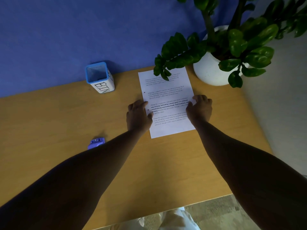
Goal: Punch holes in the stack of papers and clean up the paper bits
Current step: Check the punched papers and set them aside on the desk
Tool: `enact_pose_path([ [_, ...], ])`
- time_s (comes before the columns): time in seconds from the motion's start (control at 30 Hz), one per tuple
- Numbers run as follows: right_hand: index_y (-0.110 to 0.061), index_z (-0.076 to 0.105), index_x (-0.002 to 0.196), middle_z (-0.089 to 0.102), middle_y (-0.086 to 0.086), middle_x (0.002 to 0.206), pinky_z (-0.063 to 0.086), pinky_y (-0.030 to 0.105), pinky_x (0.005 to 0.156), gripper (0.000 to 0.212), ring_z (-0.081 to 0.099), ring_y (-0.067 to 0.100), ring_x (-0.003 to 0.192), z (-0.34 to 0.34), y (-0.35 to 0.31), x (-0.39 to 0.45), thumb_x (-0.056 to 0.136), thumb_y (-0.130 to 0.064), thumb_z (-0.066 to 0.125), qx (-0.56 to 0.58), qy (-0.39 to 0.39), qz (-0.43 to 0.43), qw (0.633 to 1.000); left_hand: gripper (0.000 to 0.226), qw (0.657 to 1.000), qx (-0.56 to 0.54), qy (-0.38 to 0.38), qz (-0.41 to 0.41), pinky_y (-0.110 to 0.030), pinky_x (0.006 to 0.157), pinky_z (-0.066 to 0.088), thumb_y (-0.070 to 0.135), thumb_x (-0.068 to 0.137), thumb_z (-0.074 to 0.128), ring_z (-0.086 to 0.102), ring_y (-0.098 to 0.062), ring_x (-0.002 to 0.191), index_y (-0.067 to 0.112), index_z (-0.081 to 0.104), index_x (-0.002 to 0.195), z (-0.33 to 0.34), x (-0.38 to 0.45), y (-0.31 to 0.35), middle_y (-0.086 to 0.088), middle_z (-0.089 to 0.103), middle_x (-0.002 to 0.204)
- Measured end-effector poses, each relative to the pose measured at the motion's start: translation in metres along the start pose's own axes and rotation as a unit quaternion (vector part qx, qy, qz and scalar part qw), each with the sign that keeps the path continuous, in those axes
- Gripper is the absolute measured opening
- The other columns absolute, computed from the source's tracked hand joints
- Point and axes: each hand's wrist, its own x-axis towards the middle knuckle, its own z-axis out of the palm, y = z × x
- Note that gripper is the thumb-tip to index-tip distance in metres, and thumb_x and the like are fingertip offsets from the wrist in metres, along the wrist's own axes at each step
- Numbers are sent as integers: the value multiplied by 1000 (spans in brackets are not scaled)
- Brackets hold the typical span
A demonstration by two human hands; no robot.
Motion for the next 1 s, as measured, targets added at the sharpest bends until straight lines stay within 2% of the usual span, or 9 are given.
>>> enact_pose_path([
  [0.37,-11,58,121,56,8,131,45,46,92,34,45,29,122,3,-9,-12,89,-24,59,-3,10,-23,1000,54,1000,-26,4,-2,-43,100,48,32,89,68,42,-26,132,20,54,139,-7,-4,-4,3,53,144],
  [0.5,-11,57,125,51,7,141,42,48,101,37,40,27,131,6,-21,-27,91,-26,56,-15,2,-63,998,50,999,-26,19,-2,-43,98,50,28,89,67,44,-25,133,19,55,137,-18,-14,-10,3,55,143],
  [0.67,-11,55,130,45,8,149,38,49,109,41,34,29,140,11,-45,-55,93,-30,54,-30,-29,-114,993,50,1000,4,12,-8,-42,105,45,29,92,62,43,-22,138,21,53,140,-34,-29,-28,2,49,150],
  [1.0,-9,55,134,43,10,151,38,50,110,45,29,31,144,27,-89,-117,92,-27,56,-16,-76,-196,978,43,997,4,72,-13,-43,112,39,24,92,60,44,-21,140,21,59,135,-77,-62,-72,-4,51,150],
])
